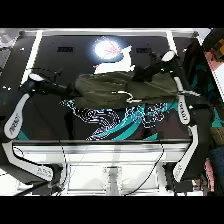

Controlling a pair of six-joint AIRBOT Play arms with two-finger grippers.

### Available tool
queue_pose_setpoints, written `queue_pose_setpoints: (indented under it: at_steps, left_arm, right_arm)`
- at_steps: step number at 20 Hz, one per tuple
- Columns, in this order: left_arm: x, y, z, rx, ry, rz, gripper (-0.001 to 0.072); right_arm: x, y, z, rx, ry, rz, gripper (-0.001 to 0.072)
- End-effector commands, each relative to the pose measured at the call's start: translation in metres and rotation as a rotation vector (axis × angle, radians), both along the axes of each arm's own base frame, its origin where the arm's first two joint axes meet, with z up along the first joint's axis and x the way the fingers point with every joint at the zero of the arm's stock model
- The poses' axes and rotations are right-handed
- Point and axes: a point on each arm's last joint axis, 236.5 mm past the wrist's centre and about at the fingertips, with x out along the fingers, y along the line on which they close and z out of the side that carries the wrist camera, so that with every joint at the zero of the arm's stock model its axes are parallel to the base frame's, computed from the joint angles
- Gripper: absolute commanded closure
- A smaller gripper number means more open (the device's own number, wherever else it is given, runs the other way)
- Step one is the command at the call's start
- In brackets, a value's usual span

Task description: Fold the clothes and pants, and hang the long-sleeved shirts on hangers.

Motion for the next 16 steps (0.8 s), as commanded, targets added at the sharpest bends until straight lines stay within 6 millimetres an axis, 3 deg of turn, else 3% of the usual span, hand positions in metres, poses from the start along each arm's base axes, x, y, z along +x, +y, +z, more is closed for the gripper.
queue_pose_setpoints:
  at_steps: [1,6,9,13,16]
  left_arm:
    - [-0.007,0.047,0.025,0.097,-0.033,0.045,0.0659]
    - [-0.013,0.099,0.092,0.136,-0.168,0.157,0.0659]
    - [-0.025,0.119,0.123,0.154,-0.222,0.199,0.0659]
    - [-0.043,0.12,0.143,0.152,-0.226,0.17,0.0659]
    - [-0.047,0.115,0.15,0.149,-0.227,0.141,0.0659]
  right_arm:
    - [-0.022,0.05,-0.034,0.003,0.059,0.084,0.0692]
    - [-0.04,0.123,-0.043,0.071,0.069,0.117,0.0692]
    - [-0.047,0.165,-0.045,0.103,0.091,0.063,0.0692]
    - [-0.057,0.223,-0.047,0.149,0.061,0.016,0.0692]
    - [-0.068,0.248,-0.053,0.159,0.076,-0.01,0.0692]
